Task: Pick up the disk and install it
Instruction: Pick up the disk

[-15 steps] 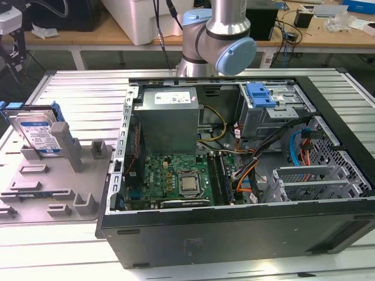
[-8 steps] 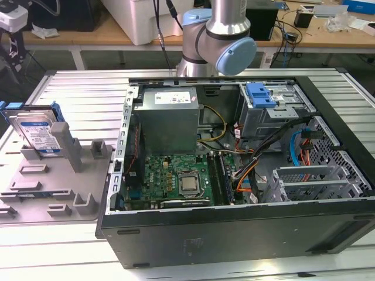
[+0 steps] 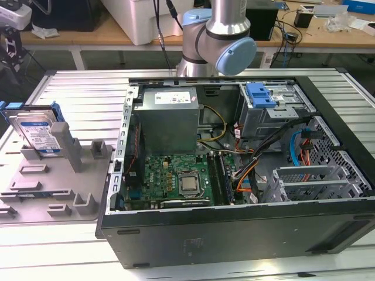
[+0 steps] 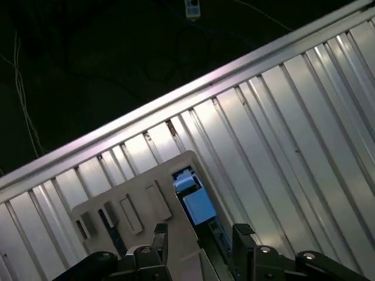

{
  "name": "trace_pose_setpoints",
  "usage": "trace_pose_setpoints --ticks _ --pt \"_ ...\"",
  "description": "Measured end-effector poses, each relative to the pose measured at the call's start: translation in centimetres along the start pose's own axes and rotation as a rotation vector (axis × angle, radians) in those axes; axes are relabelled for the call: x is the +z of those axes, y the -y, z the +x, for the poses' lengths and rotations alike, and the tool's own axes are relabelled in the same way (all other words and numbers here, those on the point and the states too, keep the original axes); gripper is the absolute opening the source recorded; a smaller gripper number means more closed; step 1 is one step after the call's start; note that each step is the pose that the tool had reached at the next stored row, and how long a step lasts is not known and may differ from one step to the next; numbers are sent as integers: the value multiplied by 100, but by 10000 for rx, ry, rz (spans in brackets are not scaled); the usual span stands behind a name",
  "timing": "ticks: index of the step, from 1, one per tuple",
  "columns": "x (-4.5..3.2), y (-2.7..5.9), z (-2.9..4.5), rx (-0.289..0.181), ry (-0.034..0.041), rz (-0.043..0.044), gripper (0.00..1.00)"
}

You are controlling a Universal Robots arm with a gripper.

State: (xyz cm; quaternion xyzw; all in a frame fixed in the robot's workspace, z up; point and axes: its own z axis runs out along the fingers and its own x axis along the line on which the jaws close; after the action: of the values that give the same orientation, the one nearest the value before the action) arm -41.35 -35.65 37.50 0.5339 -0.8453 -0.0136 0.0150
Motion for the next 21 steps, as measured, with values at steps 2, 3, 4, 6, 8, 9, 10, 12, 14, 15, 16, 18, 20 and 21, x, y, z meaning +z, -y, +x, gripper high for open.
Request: trace_pose_setpoints --ticks 2,3,4,6,8,9,10,12,14,15,16,18,20,21 --pt "7 0 0 -594 -23 6 56" --pt "10 0 0 -773 -30 9 56" --pt "13 0 0 -1051 -41 11 56" --pt "18 1 0 -1455 -57 16 56" --pt "24 1 0 -1884 -74 20 56" --pt "26 1 0 -2060 -80 22 56" --pt "29 1 0 -2254 -88 25 56" --pt "33 1 0 -2630 -103 28 56" --pt "37 1 -1 -3023 -117 33 56" --pt "40 1 -1 -3278 -128 35 56" --pt "43 1 -1 -3464 -135 38 56" --pt "47 2 -1 -3823 -149 41 56" --pt "51 2 -1 -4227 -165 45 56" --pt "53 2 -1 -4444 -174 47 56"
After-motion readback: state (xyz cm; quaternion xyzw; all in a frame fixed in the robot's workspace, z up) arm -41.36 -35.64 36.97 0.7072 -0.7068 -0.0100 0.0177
